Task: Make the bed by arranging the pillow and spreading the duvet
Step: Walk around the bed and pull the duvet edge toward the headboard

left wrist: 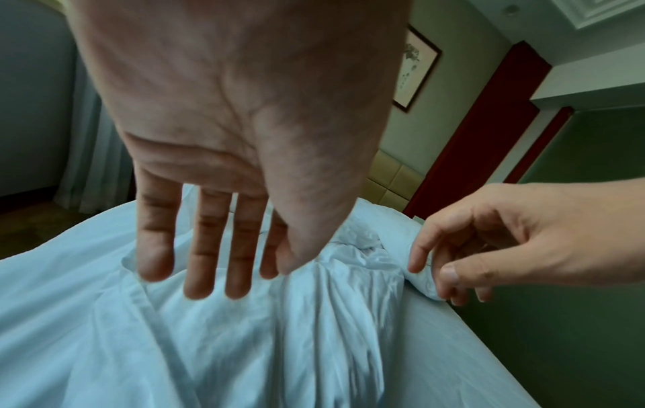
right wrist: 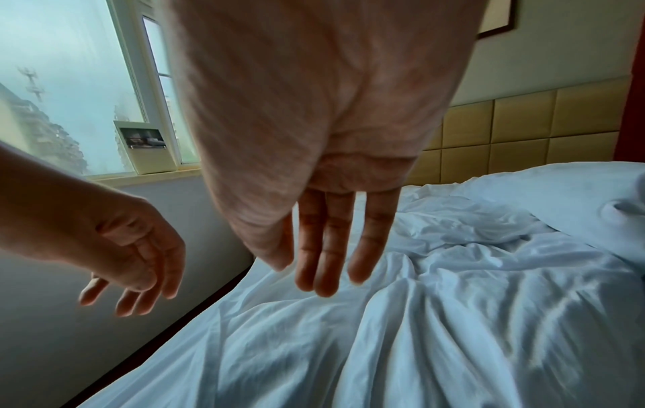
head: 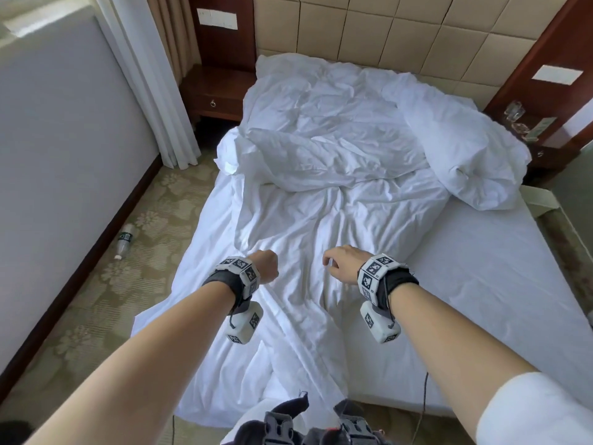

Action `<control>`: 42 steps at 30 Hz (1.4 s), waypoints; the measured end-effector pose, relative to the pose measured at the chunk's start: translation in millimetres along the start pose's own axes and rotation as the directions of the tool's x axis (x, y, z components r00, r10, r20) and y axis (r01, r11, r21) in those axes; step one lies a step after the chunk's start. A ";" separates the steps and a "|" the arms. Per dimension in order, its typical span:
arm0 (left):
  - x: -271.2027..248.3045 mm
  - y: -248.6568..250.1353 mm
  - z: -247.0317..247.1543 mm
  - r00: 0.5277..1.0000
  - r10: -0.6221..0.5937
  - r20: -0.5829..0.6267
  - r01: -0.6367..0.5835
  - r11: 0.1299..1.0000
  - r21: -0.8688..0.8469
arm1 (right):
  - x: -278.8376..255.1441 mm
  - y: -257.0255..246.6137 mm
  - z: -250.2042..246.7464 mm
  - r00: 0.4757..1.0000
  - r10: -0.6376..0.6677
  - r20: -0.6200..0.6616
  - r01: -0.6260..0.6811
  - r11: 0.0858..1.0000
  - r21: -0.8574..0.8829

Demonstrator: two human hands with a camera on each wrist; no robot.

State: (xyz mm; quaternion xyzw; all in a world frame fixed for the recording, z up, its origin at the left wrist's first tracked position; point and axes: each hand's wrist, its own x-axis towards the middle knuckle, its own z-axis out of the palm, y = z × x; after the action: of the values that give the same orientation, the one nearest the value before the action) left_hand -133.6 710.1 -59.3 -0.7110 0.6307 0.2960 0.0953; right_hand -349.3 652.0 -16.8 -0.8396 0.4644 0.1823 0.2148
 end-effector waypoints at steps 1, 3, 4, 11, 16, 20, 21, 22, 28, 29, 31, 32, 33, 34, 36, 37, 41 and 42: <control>10.2 -6.8 -4.0 1.000 -0.015 -0.018 0.015 1.000 -0.025 | 13.4 -1.1 -6.2 1.000 -0.001 -0.002 0.001 1.000 -0.006; 30.8 -22.3 -9.7 0.998 -0.048 -0.046 0.044 0.995 -0.084 | 41.3 -4.3 -16.3 1.000 -0.006 0.009 0.006 1.000 -0.022; 41.5 -30.6 -12.0 0.997 -0.057 -0.060 0.050 0.992 -0.114 | 55.2 -6.4 -21.5 1.000 -0.011 0.017 0.011 0.999 -0.032; 105.5 -84.5 -16.1 0.991 -0.133 0.007 0.130 0.961 -0.244 | 144.1 -22.6 -43.5 0.996 -0.077 0.036 0.080 0.992 -0.098; 144.8 -109.4 -5.0 0.968 -0.249 -0.040 0.219 0.908 -0.356 | 203.2 -29.3 -41.6 0.980 -0.199 -0.011 0.194 0.965 -0.175; 188.2 -121.2 -2.7 0.924 -0.343 -0.168 0.230 0.850 -0.473 | 272.2 -35.0 -45.3 0.962 -0.266 -0.057 0.253 0.952 -0.173; 195.0 -121.1 -2.9 0.916 -0.361 -0.175 0.238 0.840 -0.487 | 285.1 -36.6 -44.5 0.958 -0.279 -0.067 0.262 0.946 -0.189; 205.2 -124.1 -0.2 0.907 -0.386 -0.168 0.255 0.823 -0.508 | 302.8 -38.7 -40.1 0.953 -0.296 -0.065 0.276 0.937 -0.215; 246.4 -137.7 16.6 0.879 -0.471 -0.077 0.308 0.682 -0.663 | 378.7 -54.9 -49.7 0.882 -0.416 -0.221 0.324 0.877 -0.355; 253.1 -140.3 19.6 0.877 -0.477 -0.054 0.319 0.663 -0.677 | 390.5 -60.0 -56.9 0.868 -0.425 -0.257 0.324 0.877 -0.355; 265.8 -144.8 23.4 0.880 -0.475 -0.033 0.315 0.632 -0.708 | 413.2 -72.5 -70.1 0.853 -0.434 -0.289 0.316 0.871 -0.375; 270.9 -146.5 24.1 0.884 -0.466 -0.028 0.305 0.622 -0.721 | 424.5 -79.8 -76.3 0.855 -0.437 -0.279 0.320 0.868 -0.380; 275.7 -147.9 24.5 0.893 -0.450 -0.024 0.293 0.619 -0.729 | 435.2 -87.6 -82.3 0.863 -0.433 -0.259 0.324 0.870 -0.372; 280.2 -148.8 25.2 0.903 -0.429 -0.016 0.280 0.618 -0.735 | 446.4 -94.3 -87.5 0.872 -0.425 -0.242 0.327 0.875 -0.357; 285.3 -149.9 26.4 0.925 -0.379 -0.002 0.250 0.615 -0.748 | 467.1 -105.1 -92.9 0.888 -0.394 -0.238 0.318 0.899 -0.301; 287.4 -150.7 26.7 0.932 -0.364 0.003 0.244 0.618 -0.748 | 475.4 -108.8 -94.9 0.897 -0.364 -0.249 0.300 0.918 -0.261; 294.7 -156.4 28.5 0.929 -0.370 -0.008 0.249 0.640 -0.727 | 487.6 -109.8 -97.1 0.933 -0.268 -0.240 0.231 0.958 -0.171; 295.6 -158.0 27.6 0.926 -0.378 -0.010 0.257 0.648 -0.717 | 485.0 -107.4 -96.3 0.934 -0.281 -0.222 0.247 0.954 -0.168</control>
State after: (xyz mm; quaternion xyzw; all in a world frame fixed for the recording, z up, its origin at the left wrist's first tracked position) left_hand 17.3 505.2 -279.1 -0.8135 0.3401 0.4349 -0.1830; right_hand -3.3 311.8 -160.5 -0.9232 0.3563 0.0789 0.1206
